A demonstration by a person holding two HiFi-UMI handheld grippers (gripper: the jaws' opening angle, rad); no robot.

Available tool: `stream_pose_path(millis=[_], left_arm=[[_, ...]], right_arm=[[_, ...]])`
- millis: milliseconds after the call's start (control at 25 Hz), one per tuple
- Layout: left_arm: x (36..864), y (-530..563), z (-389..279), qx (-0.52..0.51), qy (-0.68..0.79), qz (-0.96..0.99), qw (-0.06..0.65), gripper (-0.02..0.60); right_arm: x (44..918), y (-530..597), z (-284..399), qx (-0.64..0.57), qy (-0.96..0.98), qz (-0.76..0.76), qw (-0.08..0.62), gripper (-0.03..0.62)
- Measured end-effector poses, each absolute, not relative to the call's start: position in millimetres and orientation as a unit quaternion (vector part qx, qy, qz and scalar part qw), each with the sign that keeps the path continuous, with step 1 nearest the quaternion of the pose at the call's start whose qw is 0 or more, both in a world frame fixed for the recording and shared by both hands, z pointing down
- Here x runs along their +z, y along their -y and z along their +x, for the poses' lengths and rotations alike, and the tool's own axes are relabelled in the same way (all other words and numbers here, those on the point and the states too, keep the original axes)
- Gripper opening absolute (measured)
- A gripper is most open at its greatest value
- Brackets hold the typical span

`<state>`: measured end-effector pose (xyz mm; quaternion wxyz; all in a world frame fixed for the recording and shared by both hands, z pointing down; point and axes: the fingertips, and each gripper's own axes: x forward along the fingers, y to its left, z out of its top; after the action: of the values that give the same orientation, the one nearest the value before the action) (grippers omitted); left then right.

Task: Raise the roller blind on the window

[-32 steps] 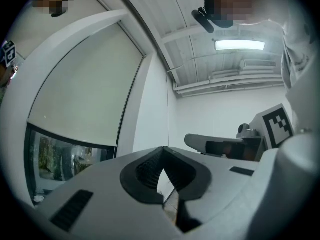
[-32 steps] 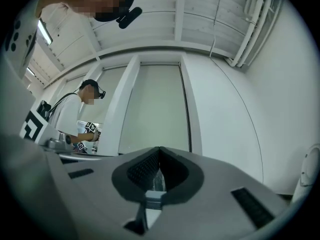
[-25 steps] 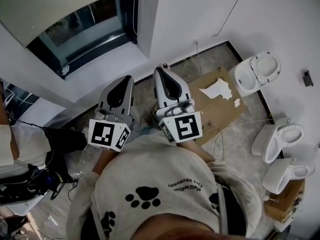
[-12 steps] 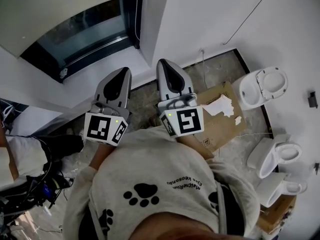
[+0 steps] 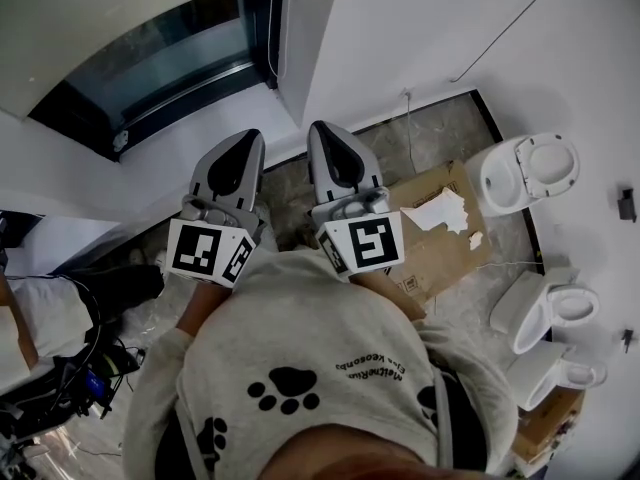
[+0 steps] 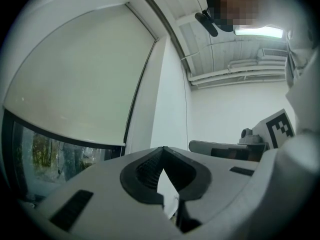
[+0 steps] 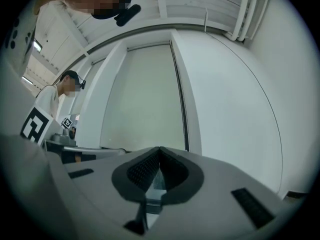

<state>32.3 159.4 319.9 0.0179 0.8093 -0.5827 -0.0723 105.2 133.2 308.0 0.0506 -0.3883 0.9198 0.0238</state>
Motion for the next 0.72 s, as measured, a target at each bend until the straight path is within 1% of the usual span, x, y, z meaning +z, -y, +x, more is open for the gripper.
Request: stream_pose_path(millis=[320, 720], left_arm=[[326.5, -116.3, 24.0, -0.079, 0.569, 0.818, 0.032, 0.009], [322.3, -31.0, -6.5, -0.081, 0.545, 0.834, 0.043, 0.009]], right_arm=[[314.5, -98.2, 93.3, 0.025, -0.918, -0.395, 0.035, 0.009], [312.4, -19.6, 56.7, 0.027, -0.914, -0.404, 0.024, 0.009]])
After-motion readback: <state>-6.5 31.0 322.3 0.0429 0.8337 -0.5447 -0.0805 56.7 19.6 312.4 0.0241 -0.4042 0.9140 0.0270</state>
